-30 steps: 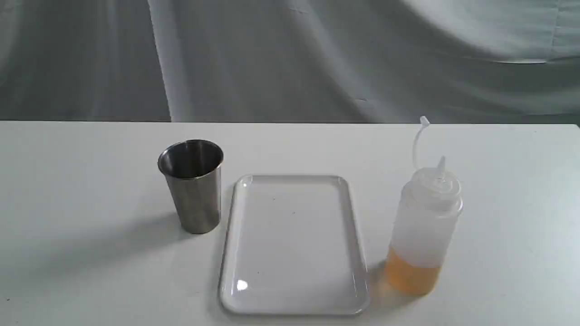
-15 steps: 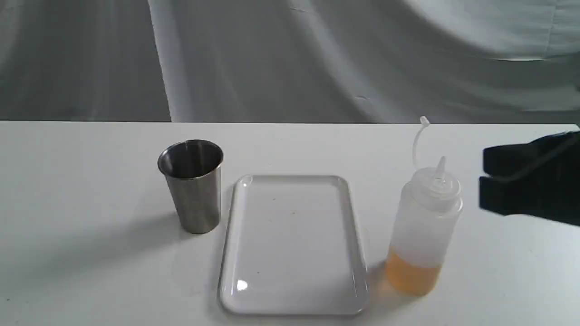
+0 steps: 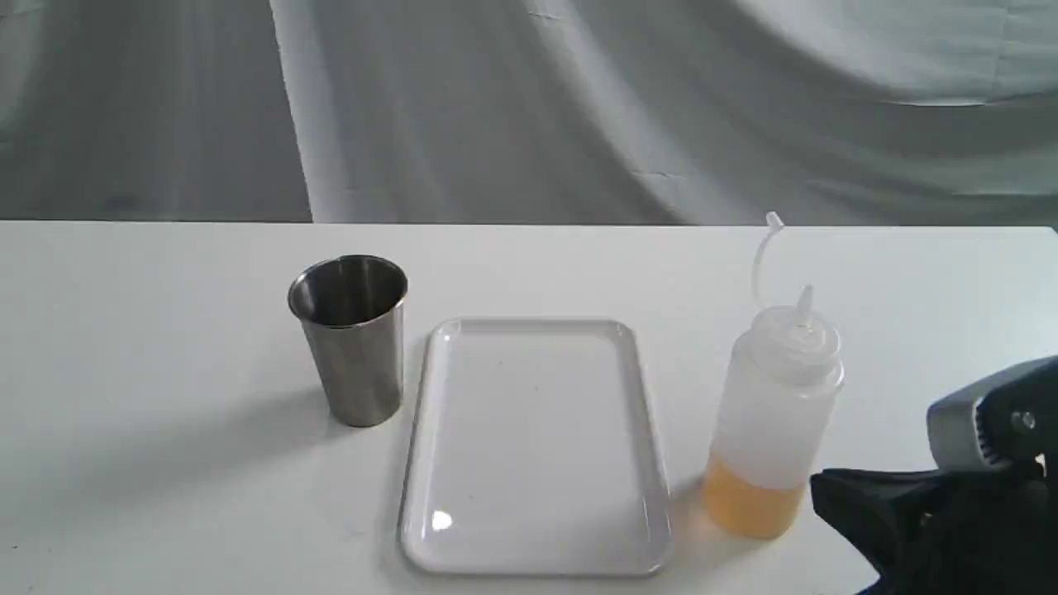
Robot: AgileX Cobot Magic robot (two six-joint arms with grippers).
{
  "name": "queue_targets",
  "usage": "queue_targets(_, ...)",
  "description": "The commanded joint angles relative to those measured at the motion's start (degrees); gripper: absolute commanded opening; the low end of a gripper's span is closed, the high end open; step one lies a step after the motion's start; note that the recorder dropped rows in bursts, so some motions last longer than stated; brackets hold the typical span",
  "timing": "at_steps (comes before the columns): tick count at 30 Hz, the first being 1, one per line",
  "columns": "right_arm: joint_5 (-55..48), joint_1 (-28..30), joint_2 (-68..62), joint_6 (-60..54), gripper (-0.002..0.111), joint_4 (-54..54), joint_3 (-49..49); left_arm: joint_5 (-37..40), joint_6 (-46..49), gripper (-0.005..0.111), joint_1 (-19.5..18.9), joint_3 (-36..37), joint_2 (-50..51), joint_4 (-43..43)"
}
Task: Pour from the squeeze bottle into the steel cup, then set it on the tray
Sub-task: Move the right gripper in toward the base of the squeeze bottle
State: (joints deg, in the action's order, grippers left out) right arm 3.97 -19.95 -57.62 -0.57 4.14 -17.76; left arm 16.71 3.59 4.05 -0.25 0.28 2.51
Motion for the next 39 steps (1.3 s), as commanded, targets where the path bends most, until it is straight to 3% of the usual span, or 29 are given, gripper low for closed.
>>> queue_targets(1, 3.22, -0.08, -0.01, -7.1, 0.0, 6.17, 2.4, -0.37, -0.1, 0.008, 0.18, 0.25, -0.29, 0.03)
queue_targets(5, 7.63, -0.08, -0.9, -11.35, 0.0, 11.38, 4.78, -0.37, -0.1, 0.008, 0.18, 0.25, -0.29, 0.03)
queue_targets(19, 16.25, -0.08, -16.88, -11.6, 0.0, 13.26, 5.24, -0.37, -0.1, 0.008, 0.18, 0.25, -0.29, 0.03)
queue_targets(36, 16.34, -0.08, -17.33, -11.38, 0.0, 13.39, 5.24, -0.37, -0.1, 0.008, 0.18, 0.25, -0.29, 0.03)
queue_targets(39, 15.88, -0.08, -17.33, -11.38, 0.008, 13.39, 5.24, -0.37, -0.1, 0.008, 0.18, 0.25, -0.29, 0.03)
